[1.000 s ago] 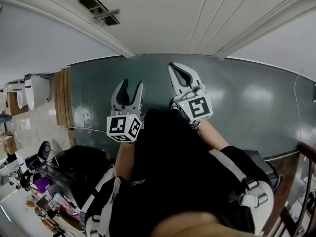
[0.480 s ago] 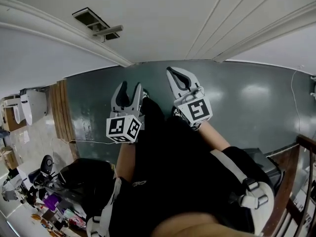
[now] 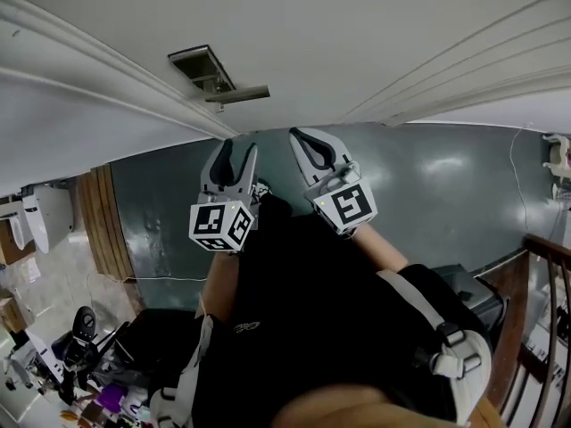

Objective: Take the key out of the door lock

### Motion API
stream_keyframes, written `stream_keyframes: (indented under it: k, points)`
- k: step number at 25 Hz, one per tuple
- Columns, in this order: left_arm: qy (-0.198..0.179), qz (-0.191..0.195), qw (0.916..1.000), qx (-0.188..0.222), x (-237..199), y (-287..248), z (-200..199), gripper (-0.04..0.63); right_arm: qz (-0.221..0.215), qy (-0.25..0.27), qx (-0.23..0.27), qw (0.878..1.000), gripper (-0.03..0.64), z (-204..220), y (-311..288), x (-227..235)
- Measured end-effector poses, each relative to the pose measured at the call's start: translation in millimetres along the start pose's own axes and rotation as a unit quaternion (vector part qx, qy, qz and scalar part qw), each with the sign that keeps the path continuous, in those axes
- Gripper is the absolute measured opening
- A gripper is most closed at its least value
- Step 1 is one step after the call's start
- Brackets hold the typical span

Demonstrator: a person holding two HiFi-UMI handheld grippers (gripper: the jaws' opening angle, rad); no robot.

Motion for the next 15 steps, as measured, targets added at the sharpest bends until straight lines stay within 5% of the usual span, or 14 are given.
stream_keyframes:
  k: [15]
  points:
    - [0.008, 0.068, 0.9967, -0.043, -69, -34, -2, 0.218, 0.041, 0.018, -0.024, 0.999, 0.008, -12, -64, -16]
Point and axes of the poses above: the fingertips, and each gripper's own axes: y backward along the fingers, x to its right, z out of its underside, the point moved 7 cm from there along y, backward along the fingers, and after that the axes turned 13 degrees about -z, right-handed, at the moved point
